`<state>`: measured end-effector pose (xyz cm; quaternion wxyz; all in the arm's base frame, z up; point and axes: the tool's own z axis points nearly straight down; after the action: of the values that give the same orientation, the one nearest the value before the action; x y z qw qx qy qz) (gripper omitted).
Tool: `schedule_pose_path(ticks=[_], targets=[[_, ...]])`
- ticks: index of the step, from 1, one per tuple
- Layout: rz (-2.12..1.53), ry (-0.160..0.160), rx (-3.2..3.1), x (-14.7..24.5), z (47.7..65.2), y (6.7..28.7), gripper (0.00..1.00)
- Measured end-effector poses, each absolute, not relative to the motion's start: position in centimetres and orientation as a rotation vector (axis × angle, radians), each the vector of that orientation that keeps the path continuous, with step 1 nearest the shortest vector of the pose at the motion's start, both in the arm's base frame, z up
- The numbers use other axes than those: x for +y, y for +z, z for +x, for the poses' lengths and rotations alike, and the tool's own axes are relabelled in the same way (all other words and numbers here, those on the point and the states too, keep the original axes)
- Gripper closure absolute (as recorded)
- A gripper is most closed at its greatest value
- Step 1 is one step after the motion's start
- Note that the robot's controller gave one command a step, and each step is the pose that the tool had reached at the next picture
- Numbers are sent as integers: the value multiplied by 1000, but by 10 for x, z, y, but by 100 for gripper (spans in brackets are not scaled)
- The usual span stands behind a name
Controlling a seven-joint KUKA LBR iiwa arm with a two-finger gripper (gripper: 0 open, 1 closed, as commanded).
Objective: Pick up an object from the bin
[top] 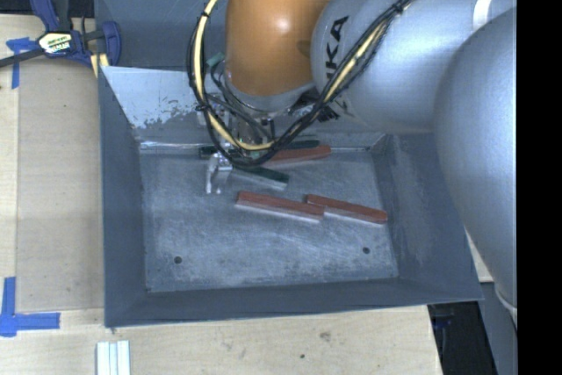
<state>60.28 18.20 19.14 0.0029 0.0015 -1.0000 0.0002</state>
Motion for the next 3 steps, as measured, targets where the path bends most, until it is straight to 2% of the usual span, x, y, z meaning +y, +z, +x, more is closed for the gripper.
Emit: schedule_pose_path(ticks=[1, 2, 3], targets=[[2, -1, -3140, 182, 603, 194, 0], [83, -1, -3143, 157, 601, 219, 0], [30, -7, -3151, 127, 601, 76, 100]])
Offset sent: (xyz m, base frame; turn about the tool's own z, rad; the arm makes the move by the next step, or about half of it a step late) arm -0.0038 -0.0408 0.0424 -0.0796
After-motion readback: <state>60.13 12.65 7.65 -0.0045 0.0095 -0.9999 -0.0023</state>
